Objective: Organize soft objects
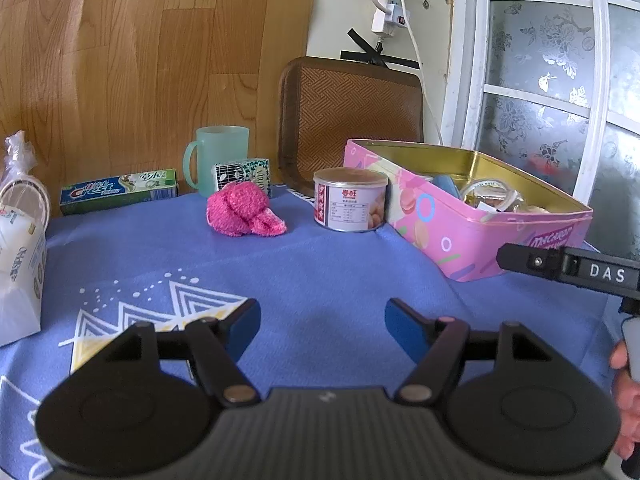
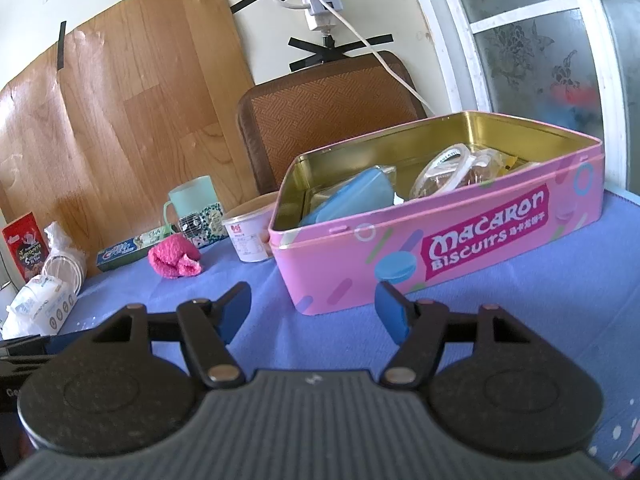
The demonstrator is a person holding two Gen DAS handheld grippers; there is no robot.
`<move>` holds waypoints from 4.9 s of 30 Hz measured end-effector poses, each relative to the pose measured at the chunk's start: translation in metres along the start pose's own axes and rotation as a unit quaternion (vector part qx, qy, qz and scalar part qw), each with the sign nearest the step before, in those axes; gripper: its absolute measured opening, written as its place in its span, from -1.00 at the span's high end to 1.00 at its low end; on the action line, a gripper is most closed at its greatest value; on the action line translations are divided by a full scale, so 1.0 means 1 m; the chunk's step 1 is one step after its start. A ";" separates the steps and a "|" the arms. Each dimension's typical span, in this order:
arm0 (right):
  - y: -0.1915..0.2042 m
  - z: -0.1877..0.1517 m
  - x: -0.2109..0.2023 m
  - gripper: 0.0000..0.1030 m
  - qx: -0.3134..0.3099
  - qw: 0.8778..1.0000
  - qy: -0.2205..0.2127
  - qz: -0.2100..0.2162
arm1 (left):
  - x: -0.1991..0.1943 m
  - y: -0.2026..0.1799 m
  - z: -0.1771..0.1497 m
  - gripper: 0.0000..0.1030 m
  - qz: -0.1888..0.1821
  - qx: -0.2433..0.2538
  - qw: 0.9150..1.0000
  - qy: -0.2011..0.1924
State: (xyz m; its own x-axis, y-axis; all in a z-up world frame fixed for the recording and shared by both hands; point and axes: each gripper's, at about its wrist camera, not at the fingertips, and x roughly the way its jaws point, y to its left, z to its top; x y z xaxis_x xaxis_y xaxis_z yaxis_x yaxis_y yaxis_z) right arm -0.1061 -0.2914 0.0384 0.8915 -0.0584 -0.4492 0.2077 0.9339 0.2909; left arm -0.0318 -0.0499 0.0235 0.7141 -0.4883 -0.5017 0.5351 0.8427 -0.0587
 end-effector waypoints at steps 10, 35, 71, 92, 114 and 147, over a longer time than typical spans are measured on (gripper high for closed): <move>0.000 -0.001 0.002 -0.37 0.002 1.000 0.003 0.000 | 0.000 0.002 0.000 -0.37 -0.003 -0.003 1.000 -0.001; 0.012 -0.004 -0.003 -0.36 -0.040 0.999 -0.012 0.019 | -0.001 0.010 0.001 -0.37 -0.011 -0.028 1.000 0.001; 0.157 0.016 0.152 -0.07 -0.275 0.927 0.186 0.174 | -0.036 0.134 -0.005 -0.40 0.078 -0.188 0.977 -0.060; 0.091 -0.022 0.025 0.11 -0.254 0.930 0.133 0.232 | -0.020 0.040 0.013 0.08 -0.075 -0.162 0.983 0.039; -0.061 0.060 0.033 -0.39 -0.123 0.989 -0.042 -0.063 | 0.070 -0.100 0.100 -0.20 -0.081 -0.004 0.997 0.015; 0.150 0.119 0.320 -0.36 -0.026 0.980 0.188 0.067 | 0.036 0.108 0.029 -0.32 0.070 -0.137 0.988 -0.004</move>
State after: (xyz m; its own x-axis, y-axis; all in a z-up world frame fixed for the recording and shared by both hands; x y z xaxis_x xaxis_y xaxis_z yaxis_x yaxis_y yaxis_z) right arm 0.2577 -0.2116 0.0387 0.6963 0.1898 -0.6922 0.0698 0.9419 0.3285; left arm 0.0651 0.0168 0.0243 0.7767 -0.3635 -0.5144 0.2892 0.9313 -0.2215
